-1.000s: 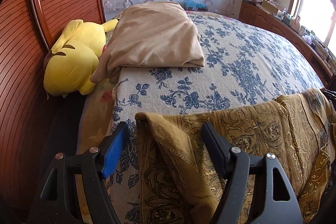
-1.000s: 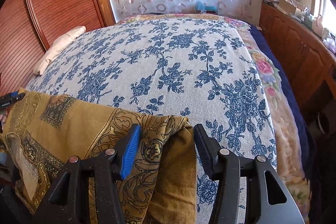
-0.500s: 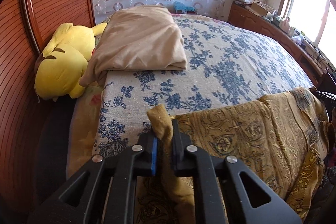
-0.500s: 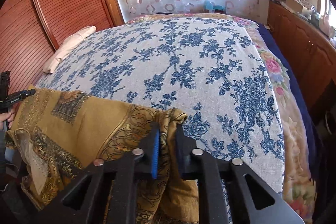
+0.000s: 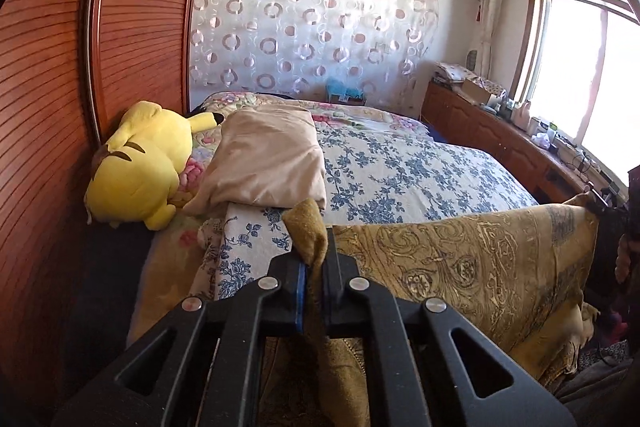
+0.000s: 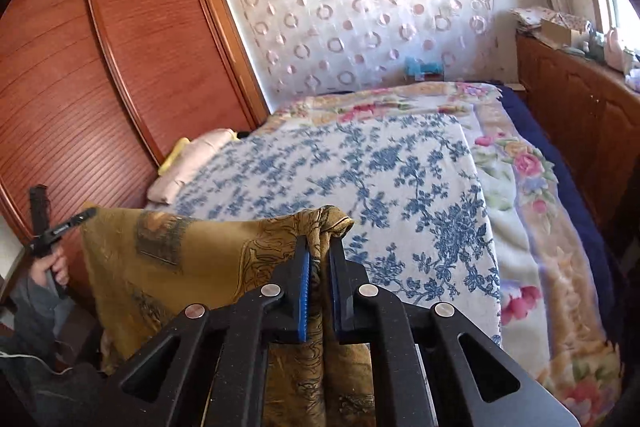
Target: Fold small clothes
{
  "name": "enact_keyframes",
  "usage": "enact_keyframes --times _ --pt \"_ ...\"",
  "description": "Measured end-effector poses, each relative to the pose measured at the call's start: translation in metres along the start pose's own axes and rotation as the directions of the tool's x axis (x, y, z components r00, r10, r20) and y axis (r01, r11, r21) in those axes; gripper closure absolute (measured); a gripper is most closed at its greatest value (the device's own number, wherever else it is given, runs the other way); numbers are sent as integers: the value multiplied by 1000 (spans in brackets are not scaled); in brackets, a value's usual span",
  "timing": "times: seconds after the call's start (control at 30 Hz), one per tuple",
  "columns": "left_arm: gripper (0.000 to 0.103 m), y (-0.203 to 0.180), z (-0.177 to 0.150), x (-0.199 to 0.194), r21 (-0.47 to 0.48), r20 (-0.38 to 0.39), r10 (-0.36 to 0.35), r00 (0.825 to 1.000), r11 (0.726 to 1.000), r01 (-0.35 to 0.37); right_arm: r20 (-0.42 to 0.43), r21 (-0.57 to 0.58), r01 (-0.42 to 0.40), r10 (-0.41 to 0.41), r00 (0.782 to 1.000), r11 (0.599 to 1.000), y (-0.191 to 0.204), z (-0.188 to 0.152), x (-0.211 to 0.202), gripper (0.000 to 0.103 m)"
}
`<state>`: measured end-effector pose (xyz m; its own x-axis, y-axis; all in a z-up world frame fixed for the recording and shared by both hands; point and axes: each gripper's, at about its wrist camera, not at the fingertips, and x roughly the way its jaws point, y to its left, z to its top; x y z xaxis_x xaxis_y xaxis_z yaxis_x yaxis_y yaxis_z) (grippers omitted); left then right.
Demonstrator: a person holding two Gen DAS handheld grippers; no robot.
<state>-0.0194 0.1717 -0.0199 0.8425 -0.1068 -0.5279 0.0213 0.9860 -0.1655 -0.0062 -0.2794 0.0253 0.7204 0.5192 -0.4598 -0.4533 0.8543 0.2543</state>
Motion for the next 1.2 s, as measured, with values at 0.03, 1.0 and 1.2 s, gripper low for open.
enact_keyframes --times 0.03,1.0,1.2 --pt "96 -2 1 -4 5 12 -4 1000 1000 4 6 -15 3 -3 1000 1000 4 -1 -6 95" --pt "57 -44 193 158 159 31 17 999 987 -21 -8 -148 387 -392 920 910 -26 168 85 76" --pt "52 -42 129 183 149 -141 -6 990 988 27 -142 -157 326 -348 927 932 -43 96 123 76"
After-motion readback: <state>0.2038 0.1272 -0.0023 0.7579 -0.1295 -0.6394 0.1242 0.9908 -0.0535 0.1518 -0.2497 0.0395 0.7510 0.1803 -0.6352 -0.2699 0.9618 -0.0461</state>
